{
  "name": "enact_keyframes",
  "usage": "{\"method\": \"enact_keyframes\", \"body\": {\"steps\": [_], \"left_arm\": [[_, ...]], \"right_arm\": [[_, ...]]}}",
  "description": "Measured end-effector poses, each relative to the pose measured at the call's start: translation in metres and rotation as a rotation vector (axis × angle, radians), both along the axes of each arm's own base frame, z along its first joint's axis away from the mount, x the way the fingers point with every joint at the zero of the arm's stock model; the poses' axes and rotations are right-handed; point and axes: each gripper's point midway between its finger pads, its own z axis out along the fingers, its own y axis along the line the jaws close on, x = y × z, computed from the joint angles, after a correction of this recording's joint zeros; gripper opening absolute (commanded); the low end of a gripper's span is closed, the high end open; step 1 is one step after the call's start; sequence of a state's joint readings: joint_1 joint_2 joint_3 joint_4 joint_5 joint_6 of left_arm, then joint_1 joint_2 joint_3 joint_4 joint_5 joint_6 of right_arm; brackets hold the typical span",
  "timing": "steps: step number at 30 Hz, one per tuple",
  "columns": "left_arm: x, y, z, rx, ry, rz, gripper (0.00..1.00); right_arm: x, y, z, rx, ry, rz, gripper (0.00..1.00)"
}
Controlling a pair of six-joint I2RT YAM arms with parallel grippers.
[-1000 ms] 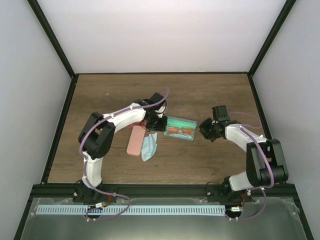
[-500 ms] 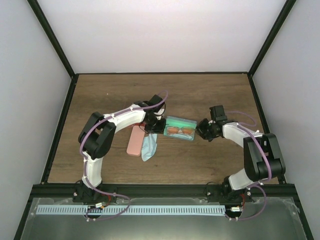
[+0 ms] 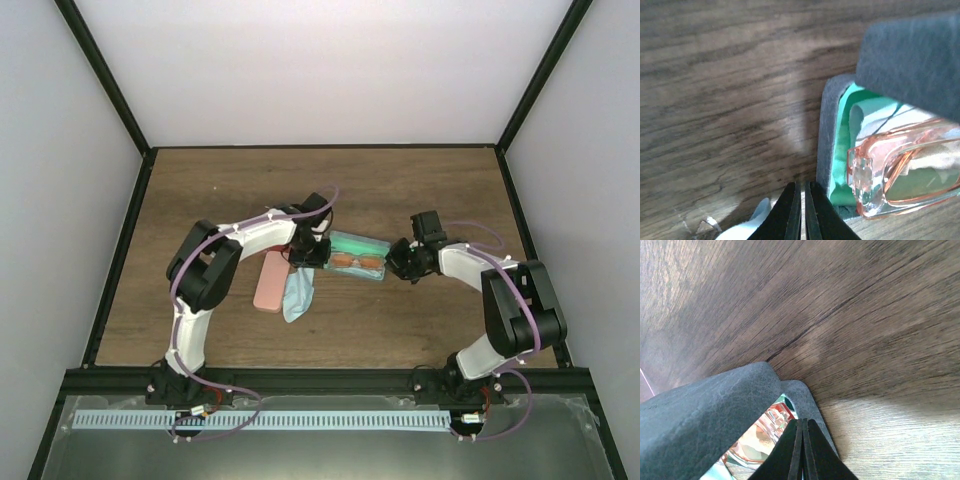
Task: Organize the sunglasses
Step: Adjust the sunglasses in the sunglasses case.
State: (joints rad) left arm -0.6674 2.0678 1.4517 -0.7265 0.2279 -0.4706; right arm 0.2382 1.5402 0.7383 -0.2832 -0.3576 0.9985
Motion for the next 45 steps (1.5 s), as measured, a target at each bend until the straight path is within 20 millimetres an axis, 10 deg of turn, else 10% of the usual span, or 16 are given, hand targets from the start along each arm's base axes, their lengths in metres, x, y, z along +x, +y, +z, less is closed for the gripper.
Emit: {"method": "enact_keyframes", "body": {"steps": [31, 45], "left_arm": [[0.005, 0.0, 0.0, 0.006, -0.012, 0.006, 0.06], [0.005, 0.0, 0.0, 0.006, -0.013, 0.007, 0.06]], "right_arm": [[0.003, -0.004, 0.007, -0.077, -0.008, -0.015, 0.01], [-0.005, 0.026, -0.003, -0.049, 0.011, 0.056, 0.01]]}}
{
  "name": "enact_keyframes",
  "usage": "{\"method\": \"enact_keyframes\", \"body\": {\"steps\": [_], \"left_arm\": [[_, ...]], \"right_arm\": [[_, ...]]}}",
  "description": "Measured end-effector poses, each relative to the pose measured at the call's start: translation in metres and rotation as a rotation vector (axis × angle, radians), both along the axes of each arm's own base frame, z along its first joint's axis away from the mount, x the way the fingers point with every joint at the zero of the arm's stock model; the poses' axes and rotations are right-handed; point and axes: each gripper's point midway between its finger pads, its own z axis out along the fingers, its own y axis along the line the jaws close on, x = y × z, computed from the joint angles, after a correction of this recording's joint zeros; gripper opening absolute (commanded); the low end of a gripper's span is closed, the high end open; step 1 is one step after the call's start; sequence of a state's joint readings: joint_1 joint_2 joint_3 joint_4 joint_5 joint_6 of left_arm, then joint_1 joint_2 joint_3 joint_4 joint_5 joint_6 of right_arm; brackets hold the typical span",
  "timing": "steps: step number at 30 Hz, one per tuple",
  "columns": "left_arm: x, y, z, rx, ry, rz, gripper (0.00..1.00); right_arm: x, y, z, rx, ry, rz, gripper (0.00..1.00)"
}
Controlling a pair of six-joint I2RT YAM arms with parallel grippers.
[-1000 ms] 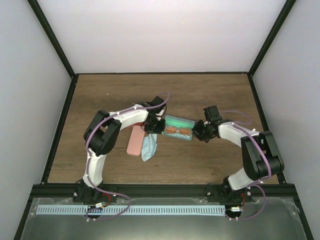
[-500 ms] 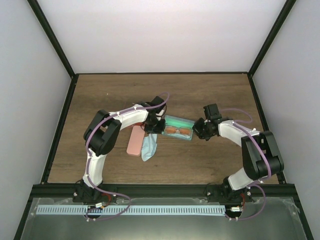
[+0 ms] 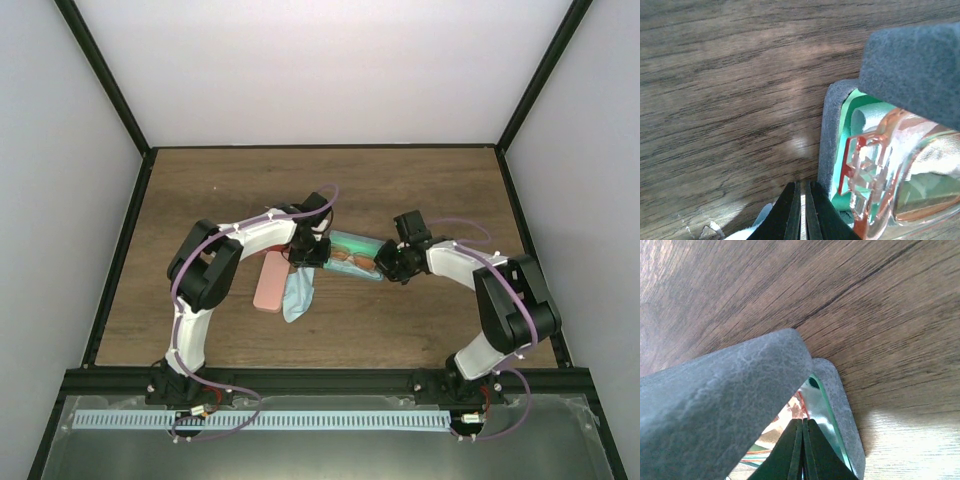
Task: Organize the sunglasses
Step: Adjust the sunglasses in the sunglasses case.
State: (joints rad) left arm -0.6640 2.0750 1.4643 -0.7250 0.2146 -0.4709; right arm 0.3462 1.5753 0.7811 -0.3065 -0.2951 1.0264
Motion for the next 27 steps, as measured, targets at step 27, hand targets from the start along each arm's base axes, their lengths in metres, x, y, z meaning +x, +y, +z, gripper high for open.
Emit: {"method": "enact_keyframes", "body": {"steps": [27], "left_arm": [[-0.012, 0.027, 0.042, 0.036, -0.086, -0.013, 0.23]], "right_arm": [[0.007, -0.015, 0.033, -0.075, -0.098, -0.023, 0.03]]}}
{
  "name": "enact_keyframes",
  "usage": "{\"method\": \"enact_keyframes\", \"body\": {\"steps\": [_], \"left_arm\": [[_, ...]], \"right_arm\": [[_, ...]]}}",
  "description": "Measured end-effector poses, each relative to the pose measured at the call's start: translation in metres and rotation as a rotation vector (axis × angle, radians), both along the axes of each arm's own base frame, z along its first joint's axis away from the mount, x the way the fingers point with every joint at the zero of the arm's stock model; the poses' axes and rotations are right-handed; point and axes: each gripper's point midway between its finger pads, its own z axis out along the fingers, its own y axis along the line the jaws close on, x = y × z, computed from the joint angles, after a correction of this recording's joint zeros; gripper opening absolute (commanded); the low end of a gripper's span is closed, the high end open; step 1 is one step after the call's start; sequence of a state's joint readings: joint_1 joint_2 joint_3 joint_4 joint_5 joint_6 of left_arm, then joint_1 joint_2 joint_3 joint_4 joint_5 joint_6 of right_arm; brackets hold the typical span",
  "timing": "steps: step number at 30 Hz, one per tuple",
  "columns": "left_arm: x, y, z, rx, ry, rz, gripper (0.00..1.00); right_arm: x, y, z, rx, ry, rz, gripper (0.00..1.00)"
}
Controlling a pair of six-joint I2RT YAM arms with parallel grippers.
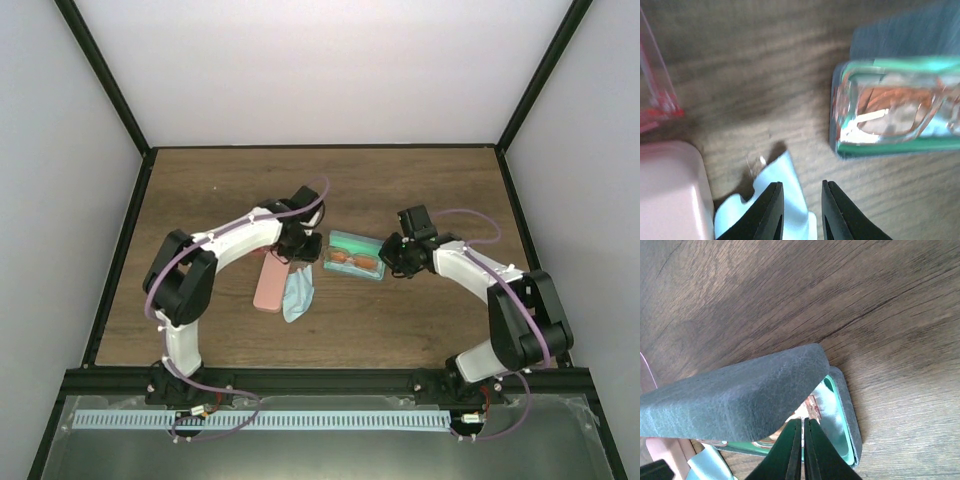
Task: Organize the sunglasses
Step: Adjust the sunglasses in the sunglasses case.
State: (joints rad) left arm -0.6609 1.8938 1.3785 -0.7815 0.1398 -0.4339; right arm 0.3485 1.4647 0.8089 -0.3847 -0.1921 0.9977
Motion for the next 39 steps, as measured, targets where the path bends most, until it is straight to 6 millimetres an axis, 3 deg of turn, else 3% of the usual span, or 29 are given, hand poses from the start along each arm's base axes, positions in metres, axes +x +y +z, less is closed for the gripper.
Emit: {"method": "enact_keyframes", "body": {"steps": [6, 10, 19, 32, 39], "left_arm": [[0.047, -0.013, 0.015, 0.041, -0.098, 0.051, 0.23], [0.065, -0.018, 0.004, 0.083, -0.116, 0.065, 0.23], [0.047, -0.005, -0.026, 0.147, -0.031, 0.086, 0.24], [0.025, -0.034, -0.024, 0.107, -0.005, 0.054, 0.24], [0.022, -0.037, -0.024, 0.104, -0.002, 0.062, 0.24]], "right_arm": [[0.005, 0.003, 0.002, 0.007, -0.011, 0.015, 0.03], [0.007, 0.002, 0.003, 0.008, -0.017, 0.016, 0.03], [0.011, -0.008, 0.011, 0.011, -0.041, 0.003, 0.03], [0.001, -0.011, 0.007, 0.009, -0.038, 0.023, 0.03], [0.001, -0.012, 0.009, 0.011, -0.047, 0.031, 0.03]]}}
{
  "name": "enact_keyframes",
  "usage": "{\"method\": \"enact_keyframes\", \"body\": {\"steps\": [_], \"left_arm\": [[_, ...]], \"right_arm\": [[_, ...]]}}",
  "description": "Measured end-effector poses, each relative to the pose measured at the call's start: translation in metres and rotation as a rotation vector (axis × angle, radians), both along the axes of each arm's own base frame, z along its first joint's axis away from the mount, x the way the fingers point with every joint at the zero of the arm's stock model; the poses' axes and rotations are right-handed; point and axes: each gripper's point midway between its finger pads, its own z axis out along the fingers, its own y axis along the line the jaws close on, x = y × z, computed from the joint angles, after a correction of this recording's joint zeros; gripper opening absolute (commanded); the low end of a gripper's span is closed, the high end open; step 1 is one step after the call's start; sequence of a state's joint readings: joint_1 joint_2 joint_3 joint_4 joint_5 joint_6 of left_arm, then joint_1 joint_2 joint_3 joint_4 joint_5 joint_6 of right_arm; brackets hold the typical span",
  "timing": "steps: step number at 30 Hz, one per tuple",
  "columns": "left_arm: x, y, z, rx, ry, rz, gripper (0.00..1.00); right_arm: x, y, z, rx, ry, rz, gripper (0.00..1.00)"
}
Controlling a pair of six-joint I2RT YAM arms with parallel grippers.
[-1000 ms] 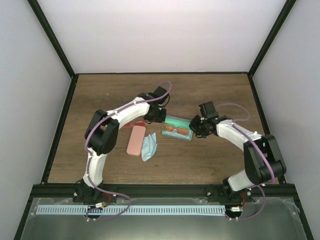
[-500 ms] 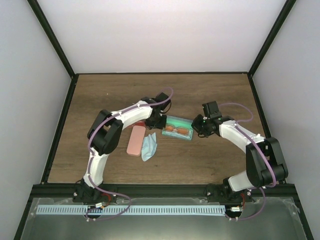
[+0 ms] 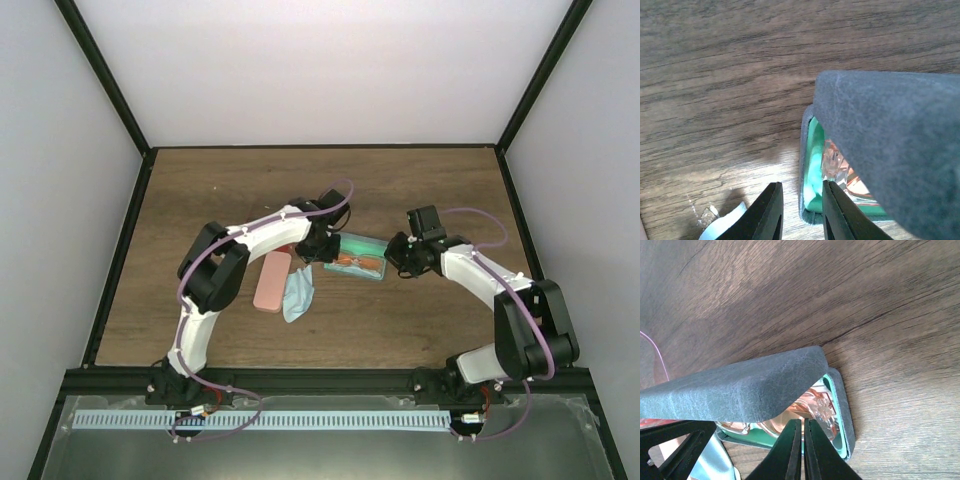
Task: Organize the sunglasses
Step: Adjust the sunglasses in the sunglasses case, then adjust the sunglasses case at the center of the board.
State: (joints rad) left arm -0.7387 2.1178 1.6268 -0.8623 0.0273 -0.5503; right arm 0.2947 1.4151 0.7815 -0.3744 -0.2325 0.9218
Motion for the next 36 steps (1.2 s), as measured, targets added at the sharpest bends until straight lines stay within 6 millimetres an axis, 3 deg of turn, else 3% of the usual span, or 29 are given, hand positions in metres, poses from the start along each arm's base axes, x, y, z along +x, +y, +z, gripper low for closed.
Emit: {"method": "enact_keyframes", "body": {"steps": [7, 13, 18, 20, 22, 26, 30, 35, 36], "left_arm": [[0.001, 0.008, 0.007, 0.019, -0.02, 0.023, 0.25], [0.003, 0.012, 0.047, -0.034, -0.094, 0.041, 0.25], [0.002, 0.012, 0.067, -0.078, -0.135, 0.041, 0.22], [-0.001, 0.014, 0.062, -0.076, -0.126, 0.04, 0.18], [-0.006, 0.015, 0.054, -0.074, -0.106, 0.034, 0.06], [-0.014, 0.009, 0.045, -0.112, -0.071, 0.008, 0.04], [-0.023, -0.008, 0.04, -0.186, -0.048, -0.04, 0.04], [-0.032, -0.042, 0.049, -0.291, -0.069, -0.116, 0.04], [-0.035, -0.049, 0.051, -0.311, -0.07, -0.132, 0.04]], "right_arm": [[0.001, 0.007, 0.002, 0.028, -0.011, 0.035, 0.02], [0.009, 0.014, 0.013, 0.049, -0.053, 0.073, 0.03], [0.037, 0.029, 0.055, 0.075, -0.164, 0.147, 0.02], [0.047, 0.033, 0.073, 0.077, -0.221, 0.178, 0.03], [0.055, 0.037, 0.087, 0.073, -0.265, 0.206, 0.03], [0.075, 0.044, 0.104, 0.052, -0.321, 0.261, 0.03], [0.102, 0.051, 0.095, 0.026, -0.318, 0.316, 0.03], [0.109, 0.05, 0.046, 0.008, -0.2, 0.366, 0.03], [0.109, 0.05, 0.045, 0.009, -0.197, 0.368, 0.03]]}}
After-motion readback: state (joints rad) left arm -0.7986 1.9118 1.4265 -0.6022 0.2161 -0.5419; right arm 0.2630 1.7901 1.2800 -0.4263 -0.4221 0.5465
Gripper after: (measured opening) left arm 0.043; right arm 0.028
